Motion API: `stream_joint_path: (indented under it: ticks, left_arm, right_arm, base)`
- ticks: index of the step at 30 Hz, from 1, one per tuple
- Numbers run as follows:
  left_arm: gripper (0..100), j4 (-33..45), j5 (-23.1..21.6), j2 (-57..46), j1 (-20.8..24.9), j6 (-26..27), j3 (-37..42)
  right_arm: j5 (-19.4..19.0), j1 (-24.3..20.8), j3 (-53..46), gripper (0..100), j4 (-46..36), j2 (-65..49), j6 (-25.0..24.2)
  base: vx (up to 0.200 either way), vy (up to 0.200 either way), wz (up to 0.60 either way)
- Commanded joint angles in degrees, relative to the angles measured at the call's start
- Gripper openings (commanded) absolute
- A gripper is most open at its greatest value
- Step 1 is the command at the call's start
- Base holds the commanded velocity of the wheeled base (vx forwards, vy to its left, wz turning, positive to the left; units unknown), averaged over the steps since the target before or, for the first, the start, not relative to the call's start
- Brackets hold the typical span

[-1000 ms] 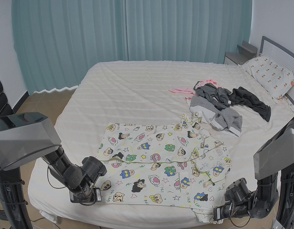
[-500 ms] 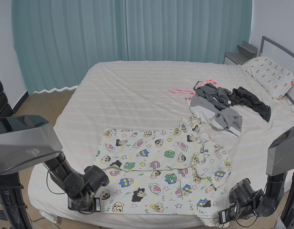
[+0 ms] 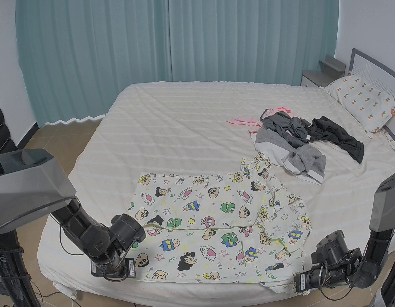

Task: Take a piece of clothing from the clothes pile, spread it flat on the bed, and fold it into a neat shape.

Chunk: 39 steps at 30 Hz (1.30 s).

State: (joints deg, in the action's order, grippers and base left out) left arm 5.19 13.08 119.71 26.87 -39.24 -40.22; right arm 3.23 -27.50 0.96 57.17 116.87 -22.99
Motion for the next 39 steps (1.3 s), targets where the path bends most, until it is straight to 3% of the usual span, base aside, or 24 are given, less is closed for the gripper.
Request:
stream_joint_path:
  ticks: [1, 21, 39]
  left_arm:
    - [0, -0.27, -0.07, -2.73, -1.38, -0.13, -4.17]
    - [0, -1.77, 0.1, -2.29, -7.8, -2.59, -18.93]
    - [0, -4.75, 0.1, -11.17, -8.24, -2.15, -10.14]
  right_arm:
    - [-0.15, 3.07, 0.18, 0, 2.33, -4.55, -0.12]
    - [0.29, 6.32, 9.14, 0, 3.82, -11.14, -1.27]
    - [0.29, 6.41, 2.38, 0, 2.77, -20.19, -1.09]
  base:
    - [0.0, 0.0, 0.0]
    - [0.0, 0.0, 0.0]
    - [0.0, 0.0, 0.0]
